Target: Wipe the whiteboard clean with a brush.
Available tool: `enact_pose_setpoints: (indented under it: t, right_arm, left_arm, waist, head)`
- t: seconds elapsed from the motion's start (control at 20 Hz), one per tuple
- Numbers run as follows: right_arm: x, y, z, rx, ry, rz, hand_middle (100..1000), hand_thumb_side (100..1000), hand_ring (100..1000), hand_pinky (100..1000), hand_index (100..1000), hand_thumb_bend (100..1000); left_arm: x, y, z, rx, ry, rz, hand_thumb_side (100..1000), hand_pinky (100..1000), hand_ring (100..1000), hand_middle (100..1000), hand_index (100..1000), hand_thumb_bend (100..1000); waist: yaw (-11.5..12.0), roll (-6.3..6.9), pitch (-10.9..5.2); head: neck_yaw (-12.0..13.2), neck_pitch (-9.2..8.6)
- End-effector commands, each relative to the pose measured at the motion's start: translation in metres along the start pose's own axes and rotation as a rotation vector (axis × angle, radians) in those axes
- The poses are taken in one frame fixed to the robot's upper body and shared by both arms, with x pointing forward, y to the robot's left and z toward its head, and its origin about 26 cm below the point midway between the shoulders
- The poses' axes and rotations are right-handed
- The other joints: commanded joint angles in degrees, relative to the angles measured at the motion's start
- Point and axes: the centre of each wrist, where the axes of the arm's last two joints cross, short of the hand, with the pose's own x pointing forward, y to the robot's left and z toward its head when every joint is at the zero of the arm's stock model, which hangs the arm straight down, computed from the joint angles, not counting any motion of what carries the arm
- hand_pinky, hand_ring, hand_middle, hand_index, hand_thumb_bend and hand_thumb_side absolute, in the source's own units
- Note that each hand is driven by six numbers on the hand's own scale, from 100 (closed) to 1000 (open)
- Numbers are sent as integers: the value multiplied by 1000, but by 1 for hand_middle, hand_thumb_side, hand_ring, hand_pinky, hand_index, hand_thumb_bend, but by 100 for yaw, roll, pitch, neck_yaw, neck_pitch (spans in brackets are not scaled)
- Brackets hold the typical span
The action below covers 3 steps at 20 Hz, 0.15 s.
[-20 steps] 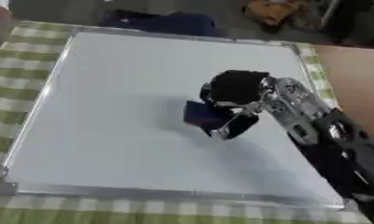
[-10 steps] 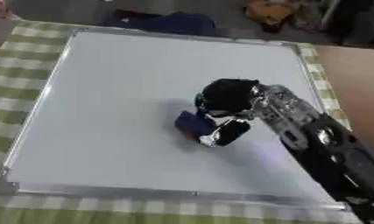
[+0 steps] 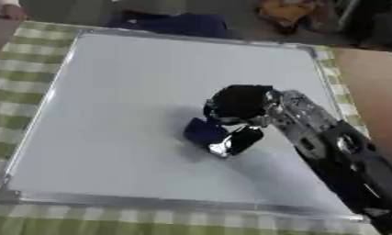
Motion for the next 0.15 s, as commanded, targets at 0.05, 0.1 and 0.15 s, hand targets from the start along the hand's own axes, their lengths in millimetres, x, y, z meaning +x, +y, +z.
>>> enact_pose_setpoints:
  t: [0.05,0.1,0.15]
  right_arm:
    - [-3,-18,15,1,-38,45,419,988,523,384,393,100]
    - [-2,-22,18,-17,-40,43,417,990,520,383,391,100]
    - [-1,-27,23,-42,-42,43,415,991,518,382,390,100]
  left_arm:
    - [7,-1,-6,-17,-27,-5,1000,517,613,576,517,104]
    - [7,-1,-6,-15,-27,-6,1000,517,613,576,518,104]
    - [7,0,-6,-14,-29,-7,1000,517,613,576,518,104]
  waist:
    - [-11,28,-107]
    - [-17,29,-111]
    - [-26,32,-115]
  head:
    - [23,-44]
    - [28,-45]
    - [35,-46]
